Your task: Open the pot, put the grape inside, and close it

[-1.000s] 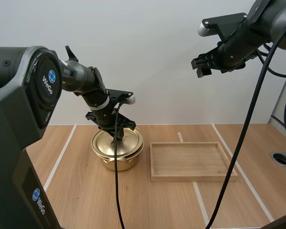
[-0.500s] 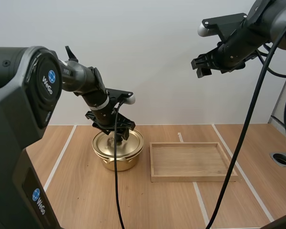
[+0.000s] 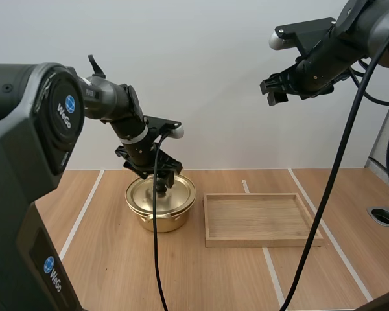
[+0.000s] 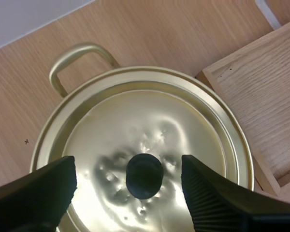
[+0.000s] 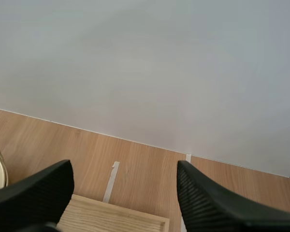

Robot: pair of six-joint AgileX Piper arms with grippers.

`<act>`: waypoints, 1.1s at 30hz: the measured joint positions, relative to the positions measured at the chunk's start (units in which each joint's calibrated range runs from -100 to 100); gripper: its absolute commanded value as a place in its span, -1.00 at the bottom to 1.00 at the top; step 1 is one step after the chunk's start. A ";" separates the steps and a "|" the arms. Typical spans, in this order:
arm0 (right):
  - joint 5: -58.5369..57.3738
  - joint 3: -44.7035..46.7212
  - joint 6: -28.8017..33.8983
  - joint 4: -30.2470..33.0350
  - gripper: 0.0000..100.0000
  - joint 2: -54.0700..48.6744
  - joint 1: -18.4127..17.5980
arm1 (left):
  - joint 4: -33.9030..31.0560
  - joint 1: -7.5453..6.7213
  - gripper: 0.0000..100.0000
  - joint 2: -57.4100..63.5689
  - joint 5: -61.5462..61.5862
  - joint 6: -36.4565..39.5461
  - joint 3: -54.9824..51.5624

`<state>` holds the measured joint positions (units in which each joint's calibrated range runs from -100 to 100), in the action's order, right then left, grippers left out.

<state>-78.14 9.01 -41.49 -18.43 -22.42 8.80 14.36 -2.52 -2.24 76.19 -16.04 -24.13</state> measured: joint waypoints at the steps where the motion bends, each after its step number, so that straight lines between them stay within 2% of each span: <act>1: 0.00 0.00 0.00 0.00 0.71 0.00 0.00 | 0.00 0.00 1.00 0.26 0.46 0.00 0.58; 2: 0.00 0.00 0.00 0.00 0.43 0.00 0.00 | -0.10 0.00 1.00 0.65 0.83 0.00 1.21; 3: 0.00 0.00 0.00 0.00 -0.03 0.00 0.00 | -0.10 0.00 1.00 0.97 1.30 0.00 1.70; 4: 0.00 0.00 0.00 0.00 -0.68 0.00 0.00 | -0.10 0.00 1.00 1.35 1.60 0.00 2.31; 5: 0.00 0.00 0.00 0.00 -1.00 0.00 0.00 | -0.10 0.00 1.00 1.70 2.03 0.00 2.71; 20: 0.00 0.00 0.21 -2.80 -1.00 -0.75 0.00 | -0.93 0.00 1.00 10.99 2.75 -1.48 6.58; 21: 0.00 0.00 0.21 -3.06 -1.00 -1.20 0.00 | -1.06 0.00 0.60 11.56 2.94 -1.48 6.88; 23: 0.17 0.00 0.30 -3.22 -1.00 -1.65 0.00 | -1.30 0.00 -0.41 12.61 3.11 -1.48 8.01; 24: 0.17 0.00 0.30 -3.35 -1.00 -2.02 0.00 | -1.30 0.00 -1.00 13.26 3.11 -1.48 8.86; 33: 2.01 0.00 1.28 -3.47 -1.00 -5.72 0.00 | -1.30 0.00 -1.00 20.51 3.11 3.82 17.36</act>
<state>-76.13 9.01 -40.21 -21.91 -28.14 8.80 13.05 -2.52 18.27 79.30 -12.22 -6.76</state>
